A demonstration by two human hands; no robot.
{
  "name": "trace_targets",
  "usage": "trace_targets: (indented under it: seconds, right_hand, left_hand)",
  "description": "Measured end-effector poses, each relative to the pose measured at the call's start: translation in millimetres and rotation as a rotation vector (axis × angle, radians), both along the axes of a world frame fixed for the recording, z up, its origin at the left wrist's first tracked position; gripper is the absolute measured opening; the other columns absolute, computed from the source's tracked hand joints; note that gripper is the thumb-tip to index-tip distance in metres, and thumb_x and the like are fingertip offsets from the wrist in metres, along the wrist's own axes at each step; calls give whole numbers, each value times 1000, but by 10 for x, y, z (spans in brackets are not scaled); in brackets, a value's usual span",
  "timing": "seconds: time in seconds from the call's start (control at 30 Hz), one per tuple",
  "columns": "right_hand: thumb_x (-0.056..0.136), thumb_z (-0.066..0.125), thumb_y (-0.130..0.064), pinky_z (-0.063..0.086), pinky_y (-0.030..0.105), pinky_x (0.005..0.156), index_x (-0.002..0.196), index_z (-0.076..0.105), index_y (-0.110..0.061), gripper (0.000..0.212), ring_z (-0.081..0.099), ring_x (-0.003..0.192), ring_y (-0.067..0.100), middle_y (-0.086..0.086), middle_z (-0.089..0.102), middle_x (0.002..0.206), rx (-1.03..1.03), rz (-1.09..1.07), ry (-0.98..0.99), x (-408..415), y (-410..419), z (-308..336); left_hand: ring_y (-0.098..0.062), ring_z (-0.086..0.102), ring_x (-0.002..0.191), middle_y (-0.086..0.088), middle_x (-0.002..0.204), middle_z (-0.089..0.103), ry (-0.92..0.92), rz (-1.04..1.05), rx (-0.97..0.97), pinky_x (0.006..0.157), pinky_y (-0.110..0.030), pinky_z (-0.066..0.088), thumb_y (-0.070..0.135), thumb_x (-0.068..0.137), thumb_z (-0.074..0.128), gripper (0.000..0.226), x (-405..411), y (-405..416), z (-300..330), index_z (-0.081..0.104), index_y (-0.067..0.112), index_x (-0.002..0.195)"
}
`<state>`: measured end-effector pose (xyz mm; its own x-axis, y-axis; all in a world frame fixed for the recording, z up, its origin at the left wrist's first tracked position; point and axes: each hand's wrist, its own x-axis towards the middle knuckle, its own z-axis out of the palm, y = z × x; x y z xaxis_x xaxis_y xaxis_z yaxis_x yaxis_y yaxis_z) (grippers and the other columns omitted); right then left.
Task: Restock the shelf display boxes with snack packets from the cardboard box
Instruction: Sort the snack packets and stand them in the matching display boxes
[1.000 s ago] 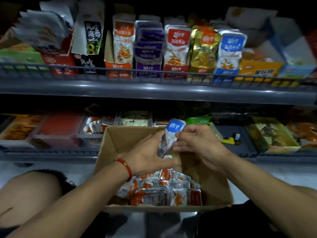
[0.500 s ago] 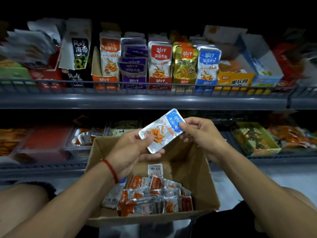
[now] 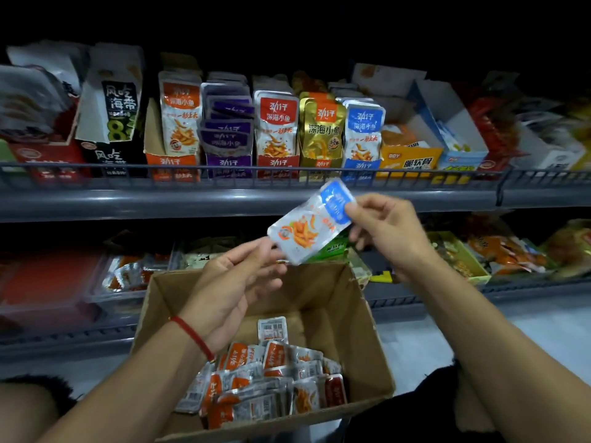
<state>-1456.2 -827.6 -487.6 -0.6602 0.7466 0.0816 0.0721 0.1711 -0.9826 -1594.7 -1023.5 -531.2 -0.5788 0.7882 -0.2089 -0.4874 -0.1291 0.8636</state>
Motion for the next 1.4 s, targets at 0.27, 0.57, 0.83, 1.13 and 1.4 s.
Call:
trace_targets:
  seconds: [0.27, 0.57, 0.83, 1.13, 1.4]
  right_hand:
    - [103, 59, -33, 51, 22, 50, 109, 66, -18, 17, 66, 61, 10, -2, 67, 87, 888, -245, -68, 77, 894, 1019]
    - [100, 59, -32, 52, 27, 57, 116, 67, -13, 26, 67, 69, 21, 8, 70, 91, 1075, -94, -367, -234, 1293, 1127]
    - [94, 70, -29, 57, 51, 83, 131, 64, -21, 38, 60, 91, 19, 7, 61, 122, 1269, -205, -356, -388, 1363, 795]
    - [100, 58, -20, 41, 15, 74, 118, 67, -10, 23, 46, 68, 1, 6, 60, 113, 1241, -252, -22, -278, 837, 477]
    - [97, 58, -21, 56, 37, 69, 120, 67, -24, 25, 61, 87, 9, -6, 63, 115, 1164, 453, -345, -365, 6, -643]
  left_hand:
    - [-31, 71, 93, -12, 107, 75, 40, 78, -130, 72, -38, 59, 14, 95, 62, 22, -101, -71, -52, 68, 15, 116]
    - [-35, 70, 100, -10, 107, 75, 94, 114, -189, 85, -50, 57, 11, 91, 66, 24, -161, -107, -58, 68, 17, 115]
    - [-32, 71, 95, -12, 107, 75, 137, 121, -282, 72, -40, 58, 8, 90, 65, 23, -211, -114, -102, 66, 15, 113]
    - [-28, 68, 86, -14, 109, 71, 218, 50, -500, 69, -38, 59, 1, 94, 61, 18, -290, -149, -267, 65, 12, 108]
    - [-16, 58, 71, -7, 89, 67, 461, -173, -927, 59, -24, 49, 11, 96, 59, 11, -413, -140, -883, 69, 11, 94]
